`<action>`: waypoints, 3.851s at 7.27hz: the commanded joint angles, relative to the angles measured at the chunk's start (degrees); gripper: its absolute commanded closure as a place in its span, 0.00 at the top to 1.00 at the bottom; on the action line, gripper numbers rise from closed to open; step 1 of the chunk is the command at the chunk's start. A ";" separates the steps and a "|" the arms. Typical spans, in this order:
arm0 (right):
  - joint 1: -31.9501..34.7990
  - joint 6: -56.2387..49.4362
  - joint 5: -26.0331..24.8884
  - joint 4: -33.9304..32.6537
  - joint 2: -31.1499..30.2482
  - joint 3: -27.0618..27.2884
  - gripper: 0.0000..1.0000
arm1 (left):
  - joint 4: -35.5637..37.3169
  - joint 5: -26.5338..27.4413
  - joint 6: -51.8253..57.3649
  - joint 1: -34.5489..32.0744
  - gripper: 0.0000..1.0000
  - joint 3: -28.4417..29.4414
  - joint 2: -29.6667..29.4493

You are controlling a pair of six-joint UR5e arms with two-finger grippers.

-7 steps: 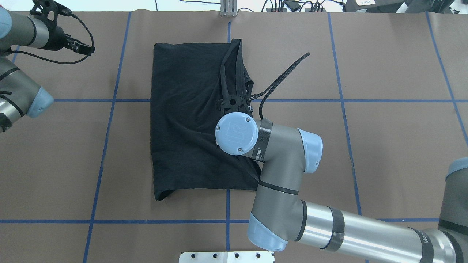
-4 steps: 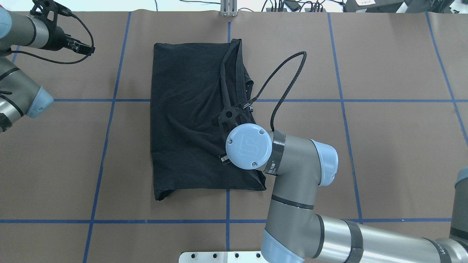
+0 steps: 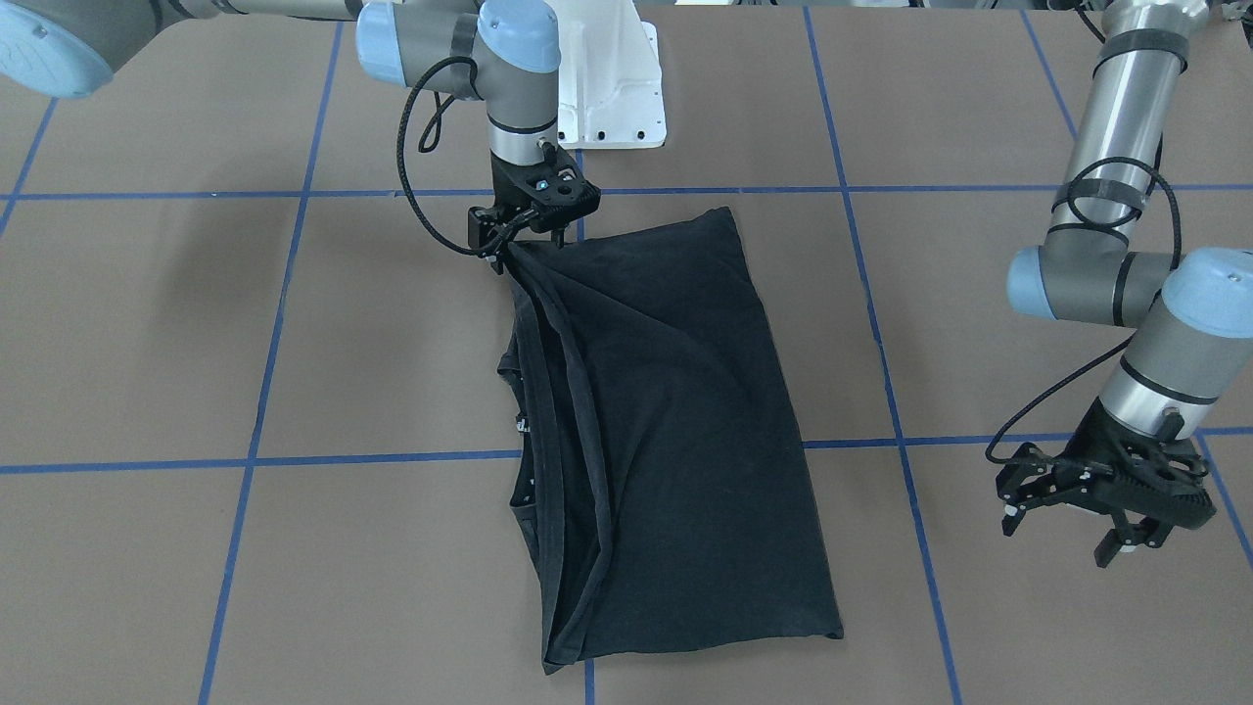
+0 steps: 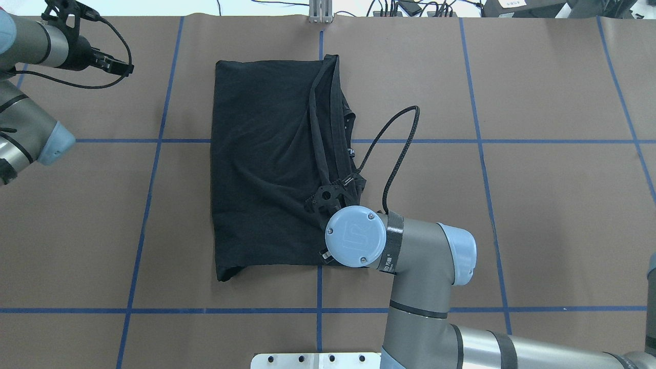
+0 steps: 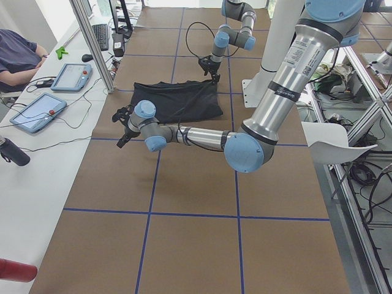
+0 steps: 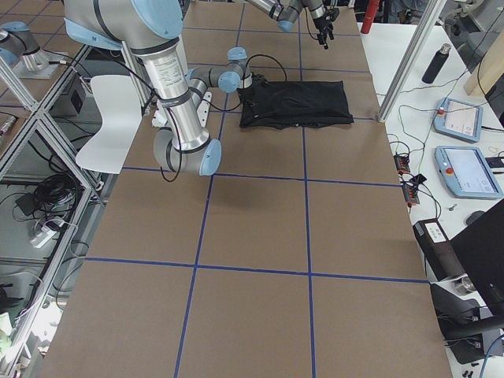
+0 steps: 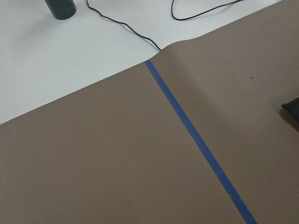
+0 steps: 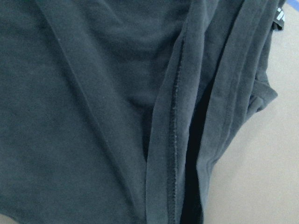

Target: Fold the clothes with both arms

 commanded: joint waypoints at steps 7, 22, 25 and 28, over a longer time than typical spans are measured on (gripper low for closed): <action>-0.18 -3.02 -1.67 -2.63 0.40 0.25 0.25 | -1.10 0.00 -0.39 0.18 1.00 0.01 0.88; 1.55 15.35 -3.54 -2.89 -6.39 12.66 0.99 | -1.10 0.00 -0.39 0.35 1.00 0.01 0.79; 6.92 10.80 -1.69 -2.89 5.73 -2.68 0.99 | -1.10 0.00 -0.39 0.35 1.00 0.10 0.79; 7.82 5.68 -0.89 -4.56 4.98 -6.50 0.99 | -1.10 0.00 -0.48 0.35 1.00 0.01 0.79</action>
